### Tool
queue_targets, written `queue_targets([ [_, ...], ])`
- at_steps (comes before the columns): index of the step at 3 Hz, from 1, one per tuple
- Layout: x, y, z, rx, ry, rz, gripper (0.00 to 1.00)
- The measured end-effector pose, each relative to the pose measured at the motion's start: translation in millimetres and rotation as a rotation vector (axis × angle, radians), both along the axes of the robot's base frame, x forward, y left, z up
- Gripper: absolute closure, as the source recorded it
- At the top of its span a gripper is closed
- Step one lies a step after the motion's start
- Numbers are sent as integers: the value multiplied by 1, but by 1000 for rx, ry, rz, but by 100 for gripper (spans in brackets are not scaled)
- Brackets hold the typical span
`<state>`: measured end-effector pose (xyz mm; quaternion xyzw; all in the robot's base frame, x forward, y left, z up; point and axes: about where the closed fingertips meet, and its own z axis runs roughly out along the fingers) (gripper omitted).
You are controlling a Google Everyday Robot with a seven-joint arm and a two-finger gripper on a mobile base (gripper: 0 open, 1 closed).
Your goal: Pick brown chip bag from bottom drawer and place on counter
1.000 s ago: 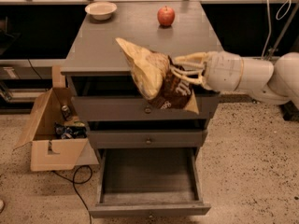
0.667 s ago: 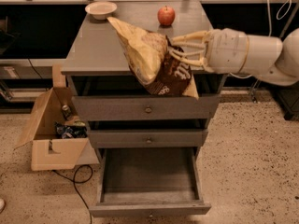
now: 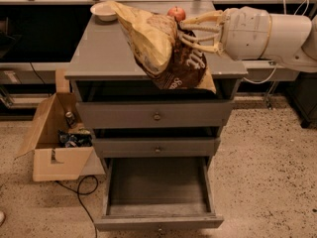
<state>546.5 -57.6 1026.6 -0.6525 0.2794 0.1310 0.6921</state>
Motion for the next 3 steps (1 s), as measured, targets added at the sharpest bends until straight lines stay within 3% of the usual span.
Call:
queue_targets([
  [1,19,-1,5,-41,-1,-28,100],
  [2,74,-12,11,-140,-8,-133,100],
  [3,112,-23,10,-188,-9,-222,100],
])
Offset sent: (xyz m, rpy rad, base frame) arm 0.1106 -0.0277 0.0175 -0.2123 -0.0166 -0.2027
